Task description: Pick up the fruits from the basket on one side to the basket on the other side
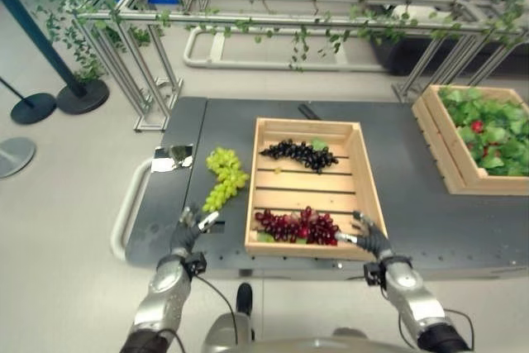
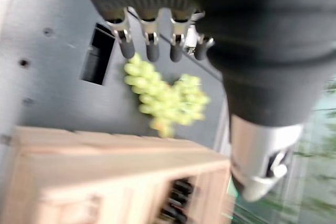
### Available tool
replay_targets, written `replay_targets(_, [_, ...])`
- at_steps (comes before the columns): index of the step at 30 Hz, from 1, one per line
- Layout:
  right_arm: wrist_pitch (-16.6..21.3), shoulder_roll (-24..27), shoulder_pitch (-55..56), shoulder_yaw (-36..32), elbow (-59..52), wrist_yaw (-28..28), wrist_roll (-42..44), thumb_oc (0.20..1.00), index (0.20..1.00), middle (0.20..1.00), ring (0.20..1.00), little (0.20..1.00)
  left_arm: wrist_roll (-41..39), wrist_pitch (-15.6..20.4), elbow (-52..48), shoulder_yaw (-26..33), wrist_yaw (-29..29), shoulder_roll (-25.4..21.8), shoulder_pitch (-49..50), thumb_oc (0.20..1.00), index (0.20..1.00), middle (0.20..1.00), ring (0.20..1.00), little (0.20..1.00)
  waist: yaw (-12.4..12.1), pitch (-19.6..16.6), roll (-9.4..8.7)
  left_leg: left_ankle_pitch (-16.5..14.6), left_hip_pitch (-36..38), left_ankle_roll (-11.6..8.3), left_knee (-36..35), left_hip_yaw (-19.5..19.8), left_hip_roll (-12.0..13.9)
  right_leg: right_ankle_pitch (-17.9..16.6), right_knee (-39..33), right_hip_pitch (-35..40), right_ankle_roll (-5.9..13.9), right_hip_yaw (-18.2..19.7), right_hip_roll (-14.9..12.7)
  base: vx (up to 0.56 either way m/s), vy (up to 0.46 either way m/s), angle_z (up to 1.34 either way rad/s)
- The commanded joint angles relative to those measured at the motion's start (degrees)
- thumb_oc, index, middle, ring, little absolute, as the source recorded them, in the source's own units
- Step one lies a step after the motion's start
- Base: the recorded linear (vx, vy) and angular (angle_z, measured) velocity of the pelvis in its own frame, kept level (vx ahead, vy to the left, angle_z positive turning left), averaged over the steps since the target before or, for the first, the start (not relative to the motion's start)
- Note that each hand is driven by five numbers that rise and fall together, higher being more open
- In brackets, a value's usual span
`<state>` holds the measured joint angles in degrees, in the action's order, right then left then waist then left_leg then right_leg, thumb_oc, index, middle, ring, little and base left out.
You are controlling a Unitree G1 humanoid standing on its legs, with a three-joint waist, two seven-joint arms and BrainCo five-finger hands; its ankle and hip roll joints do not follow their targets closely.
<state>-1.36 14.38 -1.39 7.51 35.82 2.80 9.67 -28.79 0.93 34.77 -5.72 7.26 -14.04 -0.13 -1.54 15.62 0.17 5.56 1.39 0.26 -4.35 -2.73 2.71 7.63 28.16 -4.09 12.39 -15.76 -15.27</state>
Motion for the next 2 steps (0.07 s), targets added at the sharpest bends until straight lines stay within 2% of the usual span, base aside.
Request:
replay_targets(1, [-1.33,1.82,-1.06,-0.80,6.52,3.27,0.25,1.000,1.000,1.000,1.000,1.000,2.60,0.41,5.32,1.09,0.58,0.42,-2.38,1.000,1.000,1.000,1.000,1.000,-1.14,-0.23,0.43,-2.59,-0.56,-5.17,-0.65,0.27,2.74,-4.24,-22.54,4.93,-1.45,-2.62,1.61,0.16,-0.160,0.09])
replay_targets(2, [-1.55,1.06,-0.32,-0.28,11.83,3.13,-0.23,1.000,1.000,1.000,1.000,1.000,4.88,0.24,7.70,0.17,0.13,0.22,-2.30,1.000,1.000,1.000,1.000,1.000,-1.53,-1.64,-0.05,-3.26,-0.49,-5.17,-0.65,0.30,2.06,-3.19,-24.19,7.58,-1.68,-2.80,2.37,0.15,-0.132,0.17])
